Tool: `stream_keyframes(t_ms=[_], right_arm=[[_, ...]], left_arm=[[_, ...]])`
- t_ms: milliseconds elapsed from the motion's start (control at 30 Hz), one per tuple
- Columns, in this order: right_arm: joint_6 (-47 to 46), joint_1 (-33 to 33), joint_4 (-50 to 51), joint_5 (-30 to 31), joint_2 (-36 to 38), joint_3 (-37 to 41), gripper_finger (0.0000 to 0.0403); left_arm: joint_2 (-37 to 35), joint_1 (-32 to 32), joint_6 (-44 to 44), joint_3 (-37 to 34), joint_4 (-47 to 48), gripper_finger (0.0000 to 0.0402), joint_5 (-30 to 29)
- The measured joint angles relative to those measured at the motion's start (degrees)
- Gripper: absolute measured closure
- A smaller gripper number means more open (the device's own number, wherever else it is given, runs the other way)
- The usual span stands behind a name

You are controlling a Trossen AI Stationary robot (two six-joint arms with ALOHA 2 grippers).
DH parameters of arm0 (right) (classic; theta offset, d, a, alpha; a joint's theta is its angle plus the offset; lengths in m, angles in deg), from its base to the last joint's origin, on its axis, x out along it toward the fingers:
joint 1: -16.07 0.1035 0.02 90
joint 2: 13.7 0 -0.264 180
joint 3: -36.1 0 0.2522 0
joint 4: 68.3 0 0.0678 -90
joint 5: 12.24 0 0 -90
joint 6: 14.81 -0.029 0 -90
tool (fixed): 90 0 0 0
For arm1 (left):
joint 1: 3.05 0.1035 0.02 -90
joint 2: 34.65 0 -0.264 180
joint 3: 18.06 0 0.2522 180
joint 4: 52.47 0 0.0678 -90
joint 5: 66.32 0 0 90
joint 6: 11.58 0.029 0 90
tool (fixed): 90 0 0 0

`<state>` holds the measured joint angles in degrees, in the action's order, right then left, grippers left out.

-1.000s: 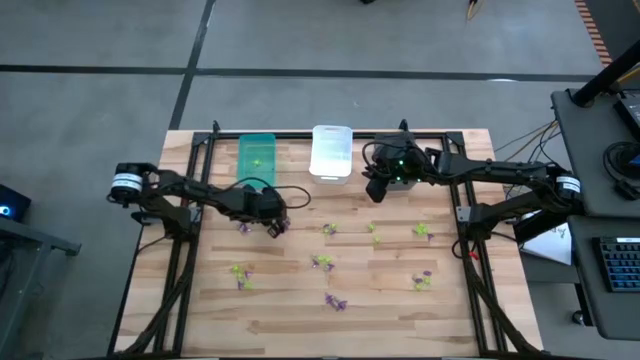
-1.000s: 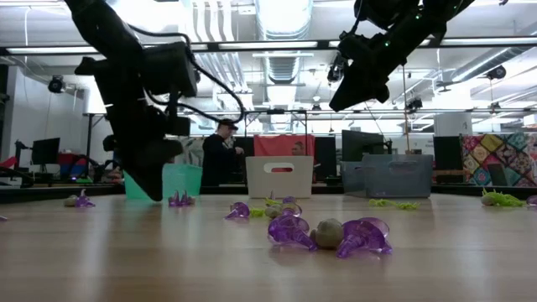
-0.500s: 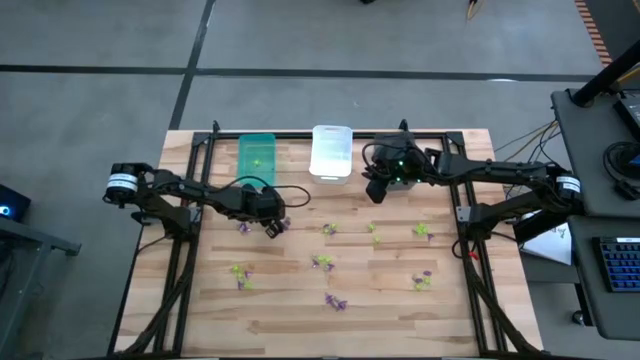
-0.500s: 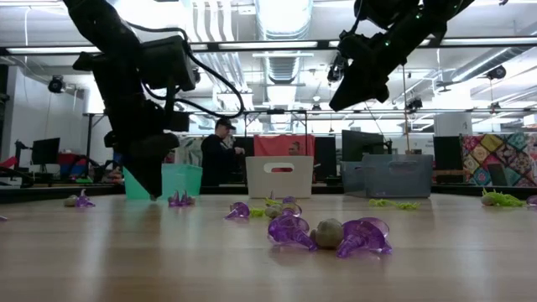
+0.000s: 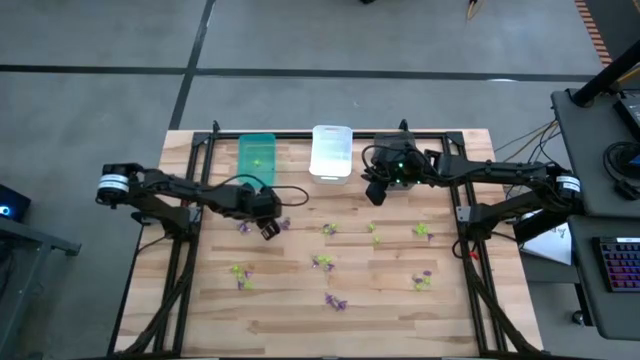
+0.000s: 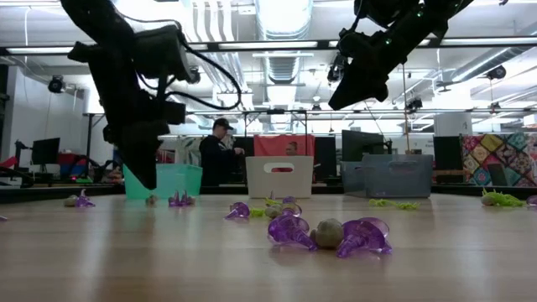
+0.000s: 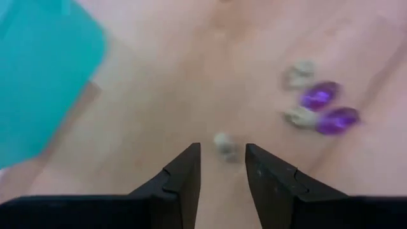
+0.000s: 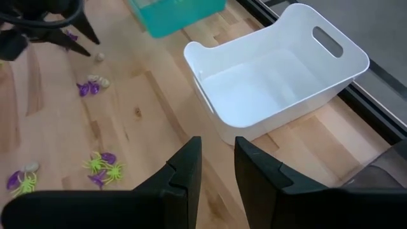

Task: Sort Halloween decoration
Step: Put the white skull toy into the white bin

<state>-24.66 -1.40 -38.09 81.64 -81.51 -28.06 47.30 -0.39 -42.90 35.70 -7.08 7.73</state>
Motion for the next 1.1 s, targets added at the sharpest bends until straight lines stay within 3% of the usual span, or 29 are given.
stream_keyframes(t_ms=[267,567,733,967,1100], right_arm=[[-0.1,0.0,0.0,0.0,0.0,0.0,0.0321],[0.4,0.0,0.0,0.0,0.0,0.0,0.0321],[0.4,0.0,0.0,0.0,0.0,0.0,0.0321],[0.4,0.0,0.0,0.1,0.0,0.0,0.0321],[0.4,0.0,0.0,0.1,0.0,0.0,0.0321]], left_arm=[[-6.0,-3.8,12.2,-5.2,-6.7,0.0294,-6.3],[-14.7,-5.9,6.1,-18.6,-25.2,0.0294,-9.7],[-15.1,-6.4,7.2,-23.6,-33.0,0.0283,-9.7],[-13.2,-6.4,7.3,-25.8,-36.3,0.0236,-10.5],[-11.2,-6.4,7.5,-25.9,-39.0,0.0228,-10.5]])
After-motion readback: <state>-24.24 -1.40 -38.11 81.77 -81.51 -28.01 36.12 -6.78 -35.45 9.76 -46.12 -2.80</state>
